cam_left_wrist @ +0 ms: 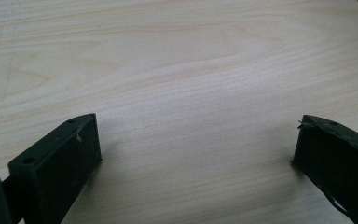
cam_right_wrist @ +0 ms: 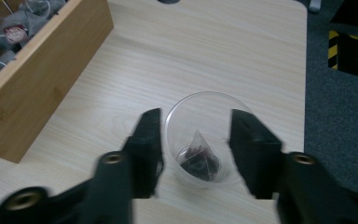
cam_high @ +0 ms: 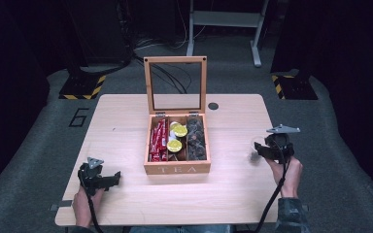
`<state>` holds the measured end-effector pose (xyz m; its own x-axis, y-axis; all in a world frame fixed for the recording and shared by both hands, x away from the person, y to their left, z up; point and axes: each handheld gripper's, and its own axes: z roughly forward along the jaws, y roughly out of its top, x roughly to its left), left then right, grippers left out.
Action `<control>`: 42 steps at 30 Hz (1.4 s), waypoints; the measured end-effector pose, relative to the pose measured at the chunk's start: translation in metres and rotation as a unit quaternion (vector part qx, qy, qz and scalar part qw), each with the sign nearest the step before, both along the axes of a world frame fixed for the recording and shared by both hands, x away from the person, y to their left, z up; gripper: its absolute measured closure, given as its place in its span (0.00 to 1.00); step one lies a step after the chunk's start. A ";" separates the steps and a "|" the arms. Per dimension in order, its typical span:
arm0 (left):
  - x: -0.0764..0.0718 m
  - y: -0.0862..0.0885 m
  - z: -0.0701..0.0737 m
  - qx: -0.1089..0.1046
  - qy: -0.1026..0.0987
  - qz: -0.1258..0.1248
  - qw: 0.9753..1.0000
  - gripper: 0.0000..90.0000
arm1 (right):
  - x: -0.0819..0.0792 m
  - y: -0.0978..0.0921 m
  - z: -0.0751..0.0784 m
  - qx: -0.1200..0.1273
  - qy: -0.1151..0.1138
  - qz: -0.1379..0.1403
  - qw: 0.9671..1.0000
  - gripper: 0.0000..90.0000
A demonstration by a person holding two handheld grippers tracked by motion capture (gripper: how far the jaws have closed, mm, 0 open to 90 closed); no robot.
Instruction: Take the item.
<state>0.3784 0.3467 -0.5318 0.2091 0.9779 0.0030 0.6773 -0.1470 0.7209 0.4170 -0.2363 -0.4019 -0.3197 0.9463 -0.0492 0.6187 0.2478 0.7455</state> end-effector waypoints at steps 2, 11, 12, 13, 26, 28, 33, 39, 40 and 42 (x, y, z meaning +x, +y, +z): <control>0.000 0.000 0.000 0.000 0.000 0.000 1.000 0.00 | -0.012 -0.002 0.002 0.020 -0.013 0.005 1.000 0.30; 0.000 0.000 0.000 0.000 0.000 0.000 1.000 0.00 | -0.049 0.001 -0.006 0.015 -0.031 0.010 0.999 0.08; 0.000 0.000 0.000 0.000 0.000 0.000 1.000 0.00 | -0.053 0.001 -0.009 0.013 -0.033 0.007 0.999 0.07; 0.000 0.000 0.000 0.000 0.000 0.000 1.000 0.00 | -0.057 0.000 -0.013 0.014 -0.033 0.006 0.999 0.07; 0.000 0.000 0.000 0.000 0.000 0.000 1.000 0.00 | -0.077 -0.020 -0.080 0.034 -0.018 -0.054 0.998 0.02; 0.000 0.000 0.000 0.000 0.000 0.000 1.000 0.00 | -0.076 -0.026 -0.097 0.031 0.005 -0.067 0.997 0.01; 0.000 0.000 0.000 0.000 0.000 0.000 1.000 0.00 | -0.072 -0.035 -0.113 0.033 0.027 -0.079 0.996 0.00; 0.000 0.000 0.000 0.000 0.000 0.000 1.000 0.00 | -0.067 -0.037 -0.122 0.024 0.040 -0.083 0.995 0.00; 0.000 0.000 0.000 0.000 0.000 0.000 1.000 0.00 | -0.066 -0.037 -0.125 0.023 0.040 -0.081 0.996 0.00; 0.000 0.000 0.000 0.000 0.000 0.000 1.000 0.00 | -0.067 -0.036 -0.126 0.019 0.040 -0.083 0.996 0.00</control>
<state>0.3784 0.3467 -0.5319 0.2091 0.9779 0.0031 0.6770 -0.1471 0.7212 0.3504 -0.2723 -0.5275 -0.1608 0.9870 0.0068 0.7065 0.1103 0.6991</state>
